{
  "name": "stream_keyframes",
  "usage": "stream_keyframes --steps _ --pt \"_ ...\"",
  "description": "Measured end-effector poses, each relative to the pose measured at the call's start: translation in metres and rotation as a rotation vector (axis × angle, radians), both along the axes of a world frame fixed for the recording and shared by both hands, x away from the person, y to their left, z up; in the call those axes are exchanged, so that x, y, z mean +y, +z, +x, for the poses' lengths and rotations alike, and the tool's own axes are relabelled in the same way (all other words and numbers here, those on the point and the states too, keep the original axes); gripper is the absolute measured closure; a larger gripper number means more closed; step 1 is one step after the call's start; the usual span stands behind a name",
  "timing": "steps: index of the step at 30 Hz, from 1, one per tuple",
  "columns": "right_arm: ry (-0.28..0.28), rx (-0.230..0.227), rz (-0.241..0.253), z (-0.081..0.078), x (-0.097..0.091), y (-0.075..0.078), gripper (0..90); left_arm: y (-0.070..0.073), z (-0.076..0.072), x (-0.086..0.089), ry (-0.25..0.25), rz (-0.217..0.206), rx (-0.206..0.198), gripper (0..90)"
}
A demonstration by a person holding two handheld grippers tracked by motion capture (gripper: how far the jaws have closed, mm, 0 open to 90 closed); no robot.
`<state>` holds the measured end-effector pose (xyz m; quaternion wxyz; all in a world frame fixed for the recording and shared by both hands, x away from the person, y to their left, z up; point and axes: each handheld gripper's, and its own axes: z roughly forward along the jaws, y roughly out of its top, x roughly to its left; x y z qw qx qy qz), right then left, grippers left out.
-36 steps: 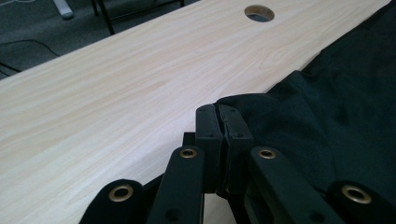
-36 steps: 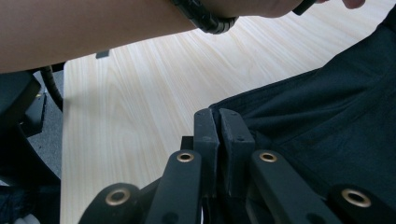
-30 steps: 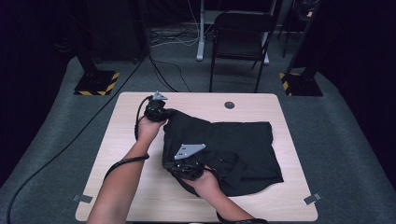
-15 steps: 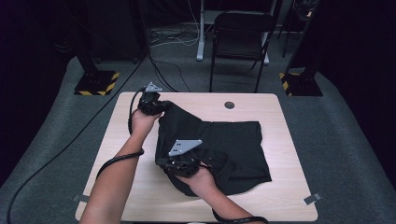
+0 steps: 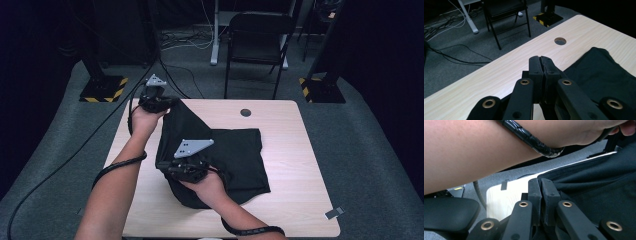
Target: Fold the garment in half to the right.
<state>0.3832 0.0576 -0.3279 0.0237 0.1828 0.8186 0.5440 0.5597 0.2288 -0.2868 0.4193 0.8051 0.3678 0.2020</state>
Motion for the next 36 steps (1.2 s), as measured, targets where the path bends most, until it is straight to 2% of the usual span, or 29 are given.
stream_keyframes --steps 10,17,21,26,36 --pt "0.025 -0.005 0.054 0.002 0.016 0.025 86.7 0.027 -0.002 0.017 0.018 0.027 -0.006 87.1" --pt "0.039 -0.003 0.093 0.004 0.026 0.040 86.7 0.039 -0.001 0.027 0.049 0.059 0.002 87.1" --pt "0.045 -0.014 0.093 0.006 0.028 0.045 86.7 0.037 0.001 0.029 0.072 0.077 0.020 87.1" --pt "0.036 0.008 0.104 0.008 0.016 0.039 86.8 0.029 0.004 0.023 0.084 0.068 0.024 87.1" --pt "0.013 0.041 0.108 0.009 -0.009 0.021 87.0 0.012 0.007 -0.005 0.061 0.094 0.021 87.1"
